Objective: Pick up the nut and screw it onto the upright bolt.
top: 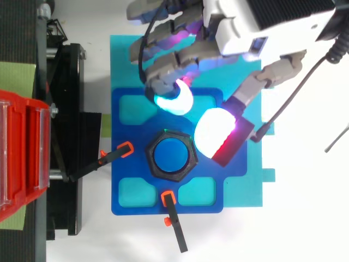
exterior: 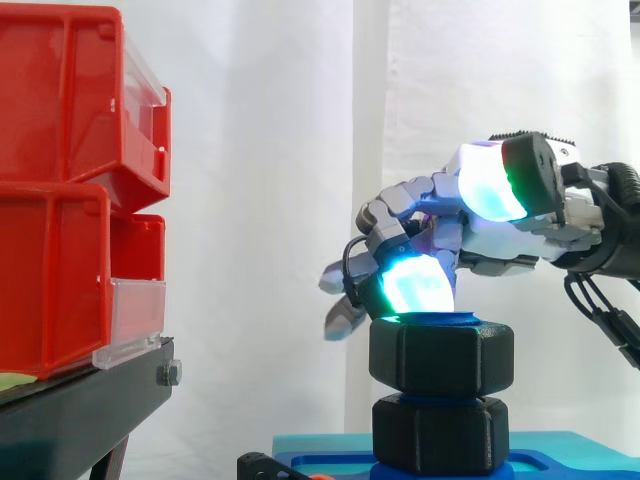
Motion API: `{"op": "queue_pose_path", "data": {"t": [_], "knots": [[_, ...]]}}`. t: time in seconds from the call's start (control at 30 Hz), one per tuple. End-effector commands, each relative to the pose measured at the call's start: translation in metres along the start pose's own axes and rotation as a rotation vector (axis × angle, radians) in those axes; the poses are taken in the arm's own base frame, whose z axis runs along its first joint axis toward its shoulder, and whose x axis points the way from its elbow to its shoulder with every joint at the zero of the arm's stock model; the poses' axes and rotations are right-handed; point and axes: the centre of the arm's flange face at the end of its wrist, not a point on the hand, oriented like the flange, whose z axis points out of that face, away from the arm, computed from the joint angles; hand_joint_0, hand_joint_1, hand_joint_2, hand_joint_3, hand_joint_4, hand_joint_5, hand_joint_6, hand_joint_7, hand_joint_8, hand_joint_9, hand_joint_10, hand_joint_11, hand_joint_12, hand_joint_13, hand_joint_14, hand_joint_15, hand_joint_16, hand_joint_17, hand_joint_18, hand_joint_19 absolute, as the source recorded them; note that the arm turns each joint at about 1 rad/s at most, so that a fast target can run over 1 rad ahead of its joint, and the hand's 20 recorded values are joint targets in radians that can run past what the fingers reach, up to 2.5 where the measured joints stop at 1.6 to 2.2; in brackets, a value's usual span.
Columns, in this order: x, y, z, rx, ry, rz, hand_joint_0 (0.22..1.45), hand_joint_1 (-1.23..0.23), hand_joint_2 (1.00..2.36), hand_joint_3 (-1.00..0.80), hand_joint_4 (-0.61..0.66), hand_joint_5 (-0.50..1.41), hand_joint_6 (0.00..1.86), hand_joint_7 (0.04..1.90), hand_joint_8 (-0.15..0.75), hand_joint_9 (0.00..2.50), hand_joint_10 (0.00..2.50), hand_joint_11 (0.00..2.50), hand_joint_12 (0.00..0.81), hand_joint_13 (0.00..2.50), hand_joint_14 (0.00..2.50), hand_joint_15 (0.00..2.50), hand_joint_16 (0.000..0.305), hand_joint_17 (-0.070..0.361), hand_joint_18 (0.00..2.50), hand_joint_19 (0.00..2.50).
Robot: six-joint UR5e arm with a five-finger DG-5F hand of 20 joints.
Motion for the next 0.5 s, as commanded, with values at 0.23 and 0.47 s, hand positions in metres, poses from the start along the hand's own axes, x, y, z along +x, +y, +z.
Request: {"op": "queue_pose_path", "data": {"t": [0.23, 0.47], "knots": [[-0.015, -0.012, -0.004, -0.017, -0.047, -0.038, 0.46, -0.21, 1.0, -0.5, 0.21, -0.08, 0.5, 0.8, 0.238, 0.97, 0.0, 0.0, 0.311, 0.47, 0.0, 0.0, 0.038, 0.086, 0.11, 0.0], [-0.016, -0.008, 0.0, -0.029, -0.055, -0.042, 0.44, -0.23, 1.0, -0.5, 0.12, -0.15, 0.5, 0.59, 0.211, 0.6, 0.0, 0.0, 0.333, 0.18, 0.0, 0.0, 0.046, 0.102, 0.0, 0.0]]}}
